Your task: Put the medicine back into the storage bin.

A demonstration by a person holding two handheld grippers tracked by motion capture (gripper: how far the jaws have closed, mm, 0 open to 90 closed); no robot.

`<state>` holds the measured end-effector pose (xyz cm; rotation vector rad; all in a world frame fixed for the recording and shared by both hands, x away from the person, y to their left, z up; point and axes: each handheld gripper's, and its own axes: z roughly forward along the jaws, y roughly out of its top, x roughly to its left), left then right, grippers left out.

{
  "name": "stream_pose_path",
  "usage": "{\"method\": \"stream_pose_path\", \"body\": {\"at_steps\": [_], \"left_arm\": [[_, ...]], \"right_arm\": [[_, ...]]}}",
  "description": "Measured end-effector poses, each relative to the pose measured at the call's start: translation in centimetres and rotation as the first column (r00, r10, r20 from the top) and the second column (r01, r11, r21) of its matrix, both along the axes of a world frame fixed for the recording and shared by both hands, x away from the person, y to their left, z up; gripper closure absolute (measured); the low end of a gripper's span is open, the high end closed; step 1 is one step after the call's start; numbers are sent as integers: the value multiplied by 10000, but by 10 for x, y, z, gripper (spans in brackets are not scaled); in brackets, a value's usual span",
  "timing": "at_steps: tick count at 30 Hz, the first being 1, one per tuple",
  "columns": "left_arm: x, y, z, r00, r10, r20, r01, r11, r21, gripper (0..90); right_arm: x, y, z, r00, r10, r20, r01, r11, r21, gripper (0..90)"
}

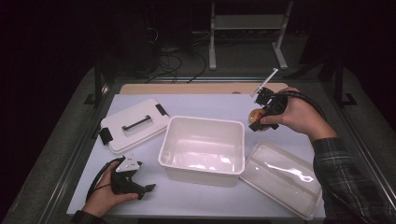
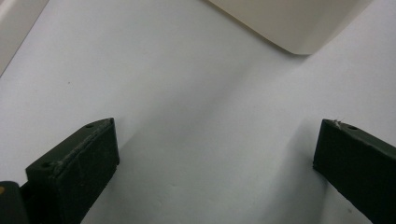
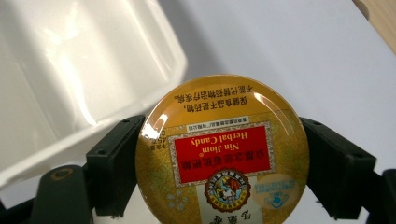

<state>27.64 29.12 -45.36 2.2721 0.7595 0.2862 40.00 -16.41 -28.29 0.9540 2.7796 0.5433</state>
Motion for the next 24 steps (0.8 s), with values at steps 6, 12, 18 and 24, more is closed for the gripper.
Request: {"method": "stream_pose_path", "body": {"at_steps": [6, 12, 18, 24], "left_arm": [[0, 0, 0, 10000, 2, -2, -2, 10000, 2, 0], [0, 0, 0, 10000, -1, -1, 1, 10000, -4, 0], [0, 0, 0, 10000, -2, 0, 2, 10000, 0, 0], [0, 0, 0, 10000, -6, 4, 6, 10000, 3, 0]], "right_arm": [[-9, 14, 8, 9980, 629, -12, -629, 9980, 93, 198], [-17, 27, 13, 9927, 1209, 28, -1209, 9923, 269, 198], [-23, 41, 17, 9857, 1681, 104, -1684, 9850, 374, 198], [-27, 59, 14, 9749, 2225, 48, -2226, 9742, 371, 198]]}}
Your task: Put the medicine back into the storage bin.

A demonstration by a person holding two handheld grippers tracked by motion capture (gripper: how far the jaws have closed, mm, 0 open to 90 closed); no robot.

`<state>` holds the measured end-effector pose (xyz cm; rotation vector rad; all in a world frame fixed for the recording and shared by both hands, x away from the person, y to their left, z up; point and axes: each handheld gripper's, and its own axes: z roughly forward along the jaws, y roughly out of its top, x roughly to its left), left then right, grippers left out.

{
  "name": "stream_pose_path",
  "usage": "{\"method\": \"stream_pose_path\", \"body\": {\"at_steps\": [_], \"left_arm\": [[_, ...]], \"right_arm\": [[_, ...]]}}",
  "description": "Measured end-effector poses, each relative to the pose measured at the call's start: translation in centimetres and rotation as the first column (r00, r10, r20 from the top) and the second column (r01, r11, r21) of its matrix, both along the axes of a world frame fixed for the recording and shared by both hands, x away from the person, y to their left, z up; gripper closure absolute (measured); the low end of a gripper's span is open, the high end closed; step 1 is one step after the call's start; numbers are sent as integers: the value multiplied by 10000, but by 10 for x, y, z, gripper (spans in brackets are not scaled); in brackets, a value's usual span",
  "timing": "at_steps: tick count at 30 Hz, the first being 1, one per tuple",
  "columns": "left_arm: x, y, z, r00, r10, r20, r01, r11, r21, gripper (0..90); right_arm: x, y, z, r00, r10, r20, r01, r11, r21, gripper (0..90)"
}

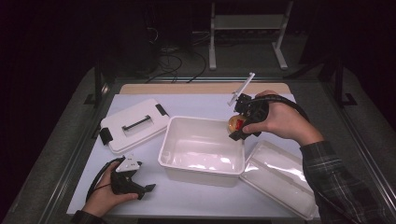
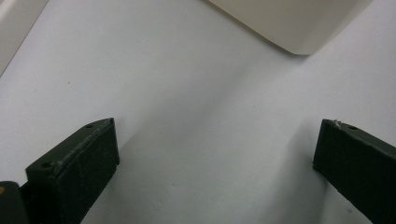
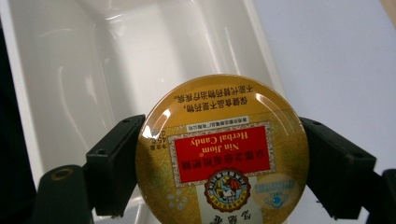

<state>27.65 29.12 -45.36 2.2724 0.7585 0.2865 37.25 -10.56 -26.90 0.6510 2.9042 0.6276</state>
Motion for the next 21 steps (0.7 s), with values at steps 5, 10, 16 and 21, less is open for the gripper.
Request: {"method": "stream_pose_path", "body": {"at_steps": [5, 10, 16, 21], "left_arm": [[0, 0, 0, 10000, 6, -3, -6, 10000, -5, 0], [0, 0, 0, 10000, 4, -4, -4, 10000, -4, 0], [0, 0, 0, 10000, 0, 1, 0, 10000, 0, 0], [0, 0, 0, 10000, 22, 1, -22, 10000, -34, 0]], "right_arm": [[-2, 13, -6, 9995, 317, -96, -317, 9995, -21, 198], [-2, 22, -13, 9979, 636, -154, -637, 9980, -37, 198], [-3, 31, -27, 9949, 919, -413, -927, 9955, -187, 198], [-2, 34, -39, 9925, 1102, -529, -1127, 9926, -462, 197]]}}
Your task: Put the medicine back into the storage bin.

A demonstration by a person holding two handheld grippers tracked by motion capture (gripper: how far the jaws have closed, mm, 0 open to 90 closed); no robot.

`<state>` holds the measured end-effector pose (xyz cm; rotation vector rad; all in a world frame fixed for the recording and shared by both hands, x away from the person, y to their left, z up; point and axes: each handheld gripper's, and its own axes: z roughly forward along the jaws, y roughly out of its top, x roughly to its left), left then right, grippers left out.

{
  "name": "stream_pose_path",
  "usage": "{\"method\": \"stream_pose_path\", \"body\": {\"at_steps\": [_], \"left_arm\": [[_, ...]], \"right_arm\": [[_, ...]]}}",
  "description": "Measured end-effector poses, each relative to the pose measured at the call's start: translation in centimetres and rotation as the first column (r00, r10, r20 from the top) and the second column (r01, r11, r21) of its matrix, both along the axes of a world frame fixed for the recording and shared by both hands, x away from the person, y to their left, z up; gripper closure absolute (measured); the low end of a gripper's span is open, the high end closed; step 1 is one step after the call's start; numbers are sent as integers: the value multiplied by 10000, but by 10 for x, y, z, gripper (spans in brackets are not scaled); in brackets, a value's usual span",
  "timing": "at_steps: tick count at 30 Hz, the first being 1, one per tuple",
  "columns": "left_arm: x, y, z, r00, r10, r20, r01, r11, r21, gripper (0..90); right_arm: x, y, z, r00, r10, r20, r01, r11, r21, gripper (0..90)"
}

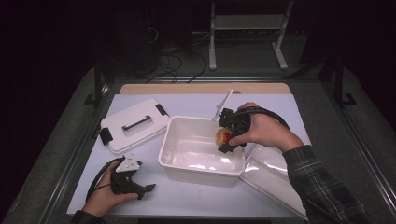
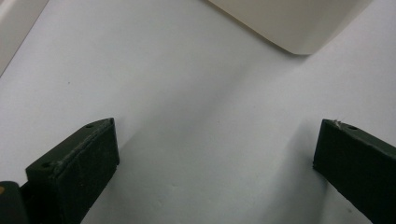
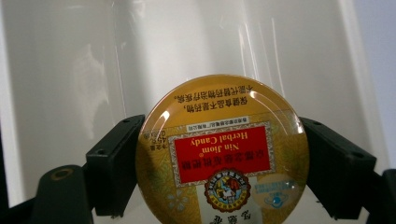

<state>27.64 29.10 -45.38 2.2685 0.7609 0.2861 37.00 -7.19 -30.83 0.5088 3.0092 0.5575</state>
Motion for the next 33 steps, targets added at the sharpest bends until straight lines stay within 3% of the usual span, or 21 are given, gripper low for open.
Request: {"method": "stream_pose_path", "body": {"at_steps": [16, 33], "left_arm": [[0, 0, 0, 10000, 9, 3, -9, 10000, -1, 0], [0, 0, 0, 10000, 7, 12, -7, 10000, 7, 0]], "right_arm": [[-2, -1, -19, 9993, 320, -199, -330, 9981, -527, 195], [-4, 2, -17, 9996, 288, -74, -293, 9966, -771, 193]]}}
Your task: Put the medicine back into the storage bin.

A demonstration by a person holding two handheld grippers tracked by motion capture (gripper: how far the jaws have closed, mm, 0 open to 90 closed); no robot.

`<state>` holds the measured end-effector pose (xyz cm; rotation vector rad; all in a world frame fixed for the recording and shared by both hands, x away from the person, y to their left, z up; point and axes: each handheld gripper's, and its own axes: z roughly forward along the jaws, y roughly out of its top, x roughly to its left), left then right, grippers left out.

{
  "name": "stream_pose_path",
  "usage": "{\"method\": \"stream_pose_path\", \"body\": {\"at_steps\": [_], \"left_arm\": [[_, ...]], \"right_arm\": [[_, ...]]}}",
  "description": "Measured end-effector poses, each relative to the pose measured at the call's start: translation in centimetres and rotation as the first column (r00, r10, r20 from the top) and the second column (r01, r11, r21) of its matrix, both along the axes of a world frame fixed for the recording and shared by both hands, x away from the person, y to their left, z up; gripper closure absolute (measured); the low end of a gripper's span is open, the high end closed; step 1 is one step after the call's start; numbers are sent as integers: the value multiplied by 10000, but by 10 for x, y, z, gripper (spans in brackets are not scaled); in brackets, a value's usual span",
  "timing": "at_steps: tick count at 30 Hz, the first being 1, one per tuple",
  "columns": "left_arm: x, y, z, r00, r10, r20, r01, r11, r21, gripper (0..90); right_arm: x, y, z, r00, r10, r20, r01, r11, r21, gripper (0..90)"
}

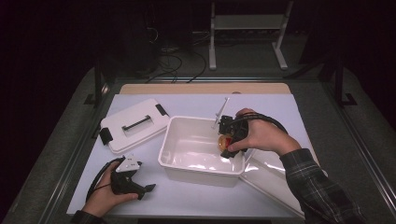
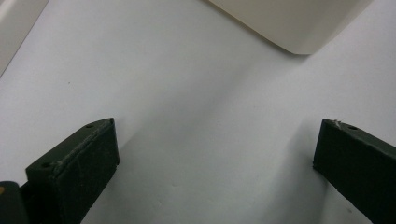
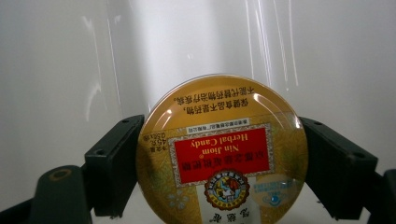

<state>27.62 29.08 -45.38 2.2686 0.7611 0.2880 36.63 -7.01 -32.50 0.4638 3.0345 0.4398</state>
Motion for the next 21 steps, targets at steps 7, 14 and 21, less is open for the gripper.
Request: {"method": "stream_pose_path", "body": {"at_steps": [7, 14, 21], "left_arm": [[0, 0, 0, 10000, 0, 6, 0, 10000, 2, 0], [0, 0, 0, 10000, -2, 0, 2, 10000, 8, 0], [0, 0, 0, 10000, -3, -2, 3, 10000, 7, 0]], "right_arm": [[1, 2, 0, 9998, 31, 172, -29, 10000, -93, 192], [0, 3, -1, 9999, -4, 155, 7, 9998, -194, 191], [0, 3, 2, 9997, 8, 231, -6, 10000, -68, 200]]}}
